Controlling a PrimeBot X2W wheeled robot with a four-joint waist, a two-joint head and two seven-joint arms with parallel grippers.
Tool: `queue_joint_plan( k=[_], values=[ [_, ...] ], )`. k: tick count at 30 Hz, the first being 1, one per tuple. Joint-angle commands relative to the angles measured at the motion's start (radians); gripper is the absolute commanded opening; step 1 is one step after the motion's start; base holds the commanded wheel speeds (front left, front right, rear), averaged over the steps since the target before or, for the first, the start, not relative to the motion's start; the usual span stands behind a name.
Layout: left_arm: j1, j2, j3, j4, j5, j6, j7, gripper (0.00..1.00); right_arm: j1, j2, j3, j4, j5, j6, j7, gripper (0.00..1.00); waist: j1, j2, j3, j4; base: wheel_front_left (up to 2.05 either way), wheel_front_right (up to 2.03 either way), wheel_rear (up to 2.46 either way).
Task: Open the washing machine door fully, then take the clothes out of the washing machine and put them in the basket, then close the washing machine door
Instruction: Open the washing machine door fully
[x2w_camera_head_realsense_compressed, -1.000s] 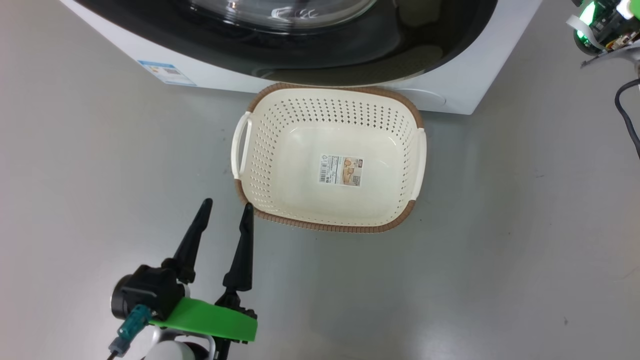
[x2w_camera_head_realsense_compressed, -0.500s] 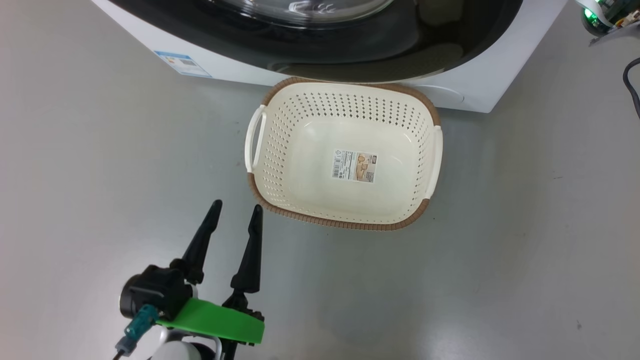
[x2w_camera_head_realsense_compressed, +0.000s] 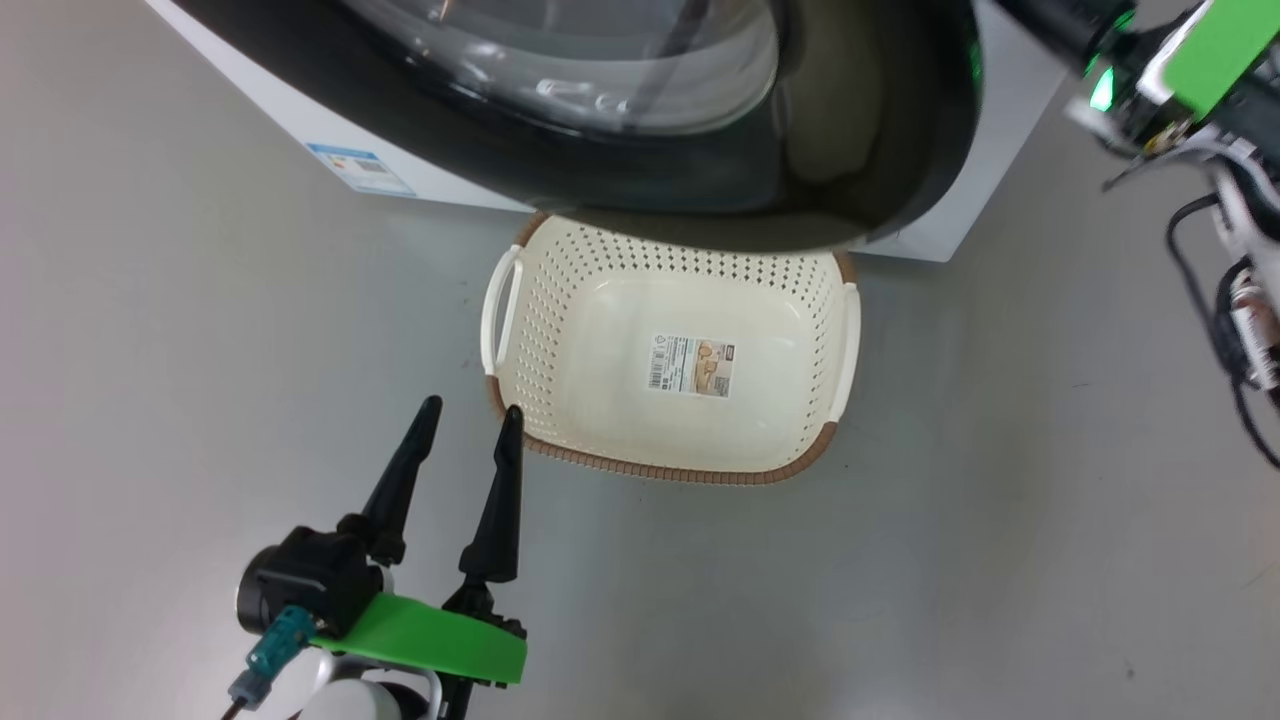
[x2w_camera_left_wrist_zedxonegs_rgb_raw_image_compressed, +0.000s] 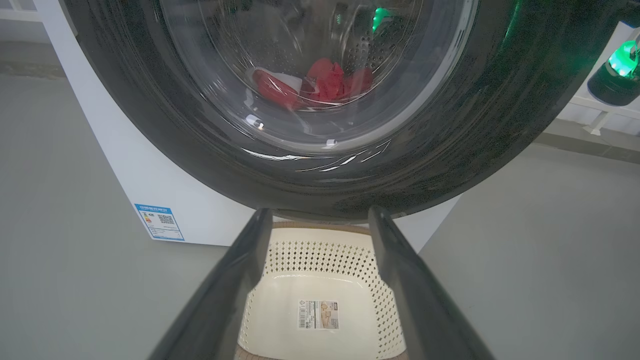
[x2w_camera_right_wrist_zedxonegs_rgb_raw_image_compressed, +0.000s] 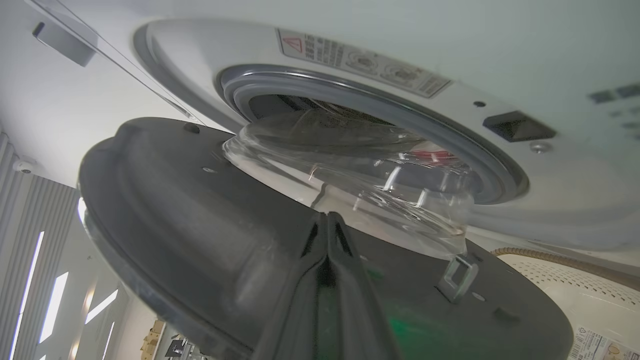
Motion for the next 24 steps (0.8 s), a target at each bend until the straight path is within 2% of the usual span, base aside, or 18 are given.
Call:
queue_joint_plan(
  k=[1,13,24],
  values=[
    [0.014,0.016,0.036,-0.019,0.007,0.003,-0.009,1.0,0.04,0.034,0.018,-0.039,-0.008,0.007,0.016,0.0,0.0,0.0,-0.017,-0.012,0.0,0.0,0.0],
    [0.049,0.016,0.052,-0.018,0.031,-0.001,-0.009,1.0,0.168,0.082,0.045,-0.126,-0.028,0.007,0.062,0.0,0.0,0.0,-0.082,-0.037,0.0,0.0,0.0],
    [0.062,0.016,0.05,-0.027,0.032,0.0,-0.009,1.0,0.239,0.116,0.072,-0.182,-0.046,0.007,0.107,0.0,0.0,0.0,-0.094,-0.04,0.0,0.0,0.0]
  ],
)
